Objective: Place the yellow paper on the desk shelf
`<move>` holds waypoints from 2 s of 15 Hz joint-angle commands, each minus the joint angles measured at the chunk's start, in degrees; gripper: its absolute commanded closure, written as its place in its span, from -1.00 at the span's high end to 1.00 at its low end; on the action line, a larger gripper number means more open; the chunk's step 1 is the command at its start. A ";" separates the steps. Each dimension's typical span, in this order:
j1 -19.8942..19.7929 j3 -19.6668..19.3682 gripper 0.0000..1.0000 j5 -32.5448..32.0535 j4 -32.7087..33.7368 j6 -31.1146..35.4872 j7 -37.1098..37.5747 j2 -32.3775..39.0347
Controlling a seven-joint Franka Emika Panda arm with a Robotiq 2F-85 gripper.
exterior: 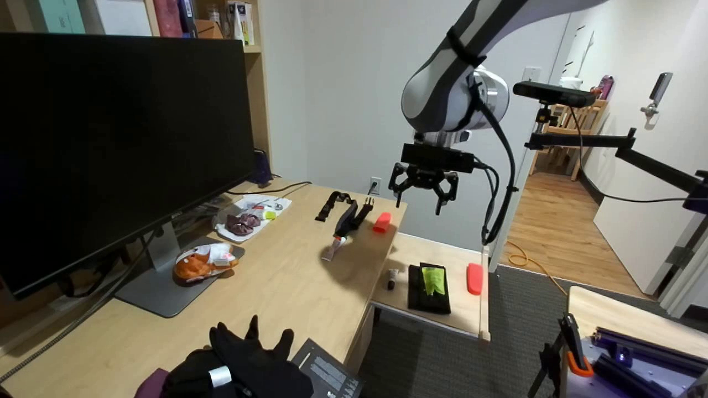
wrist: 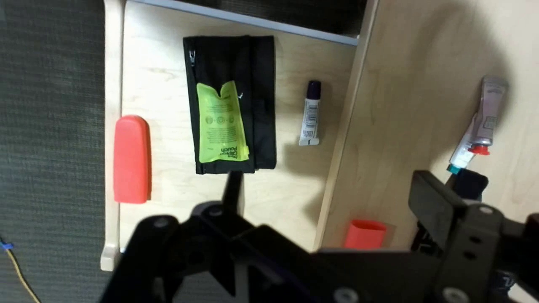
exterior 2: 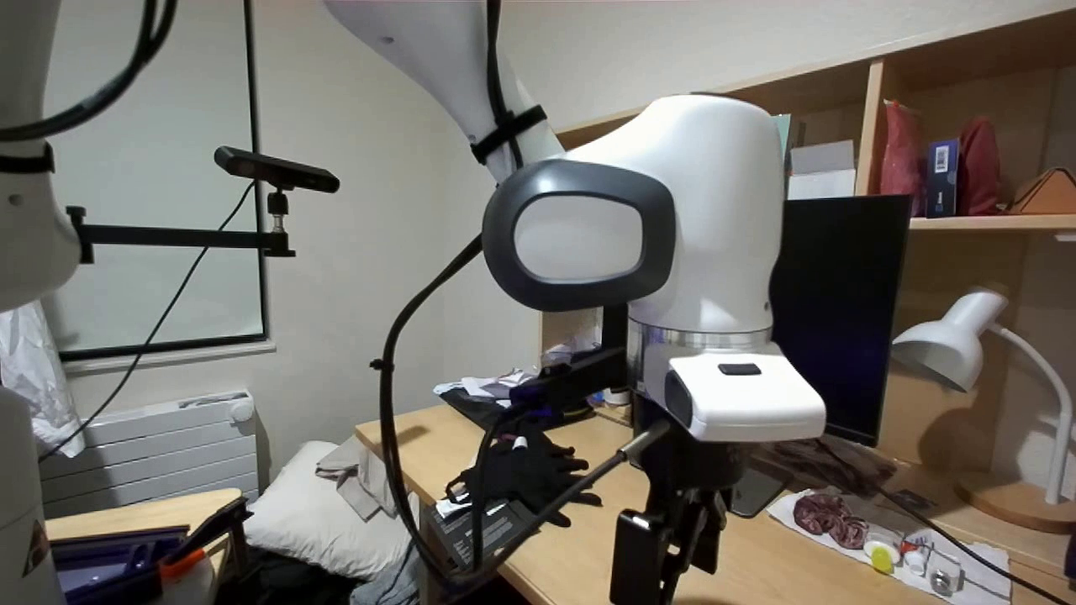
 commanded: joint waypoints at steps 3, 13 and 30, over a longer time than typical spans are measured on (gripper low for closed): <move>1.64 0.60 1.00 -3.28 -0.96 -1.52 11.15 2.67; 9.50 3.86 1.00 -22.89 -3.13 5.32 6.59 -4.33; 7.87 13.45 1.00 -6.89 -2.42 -6.63 -19.89 -10.73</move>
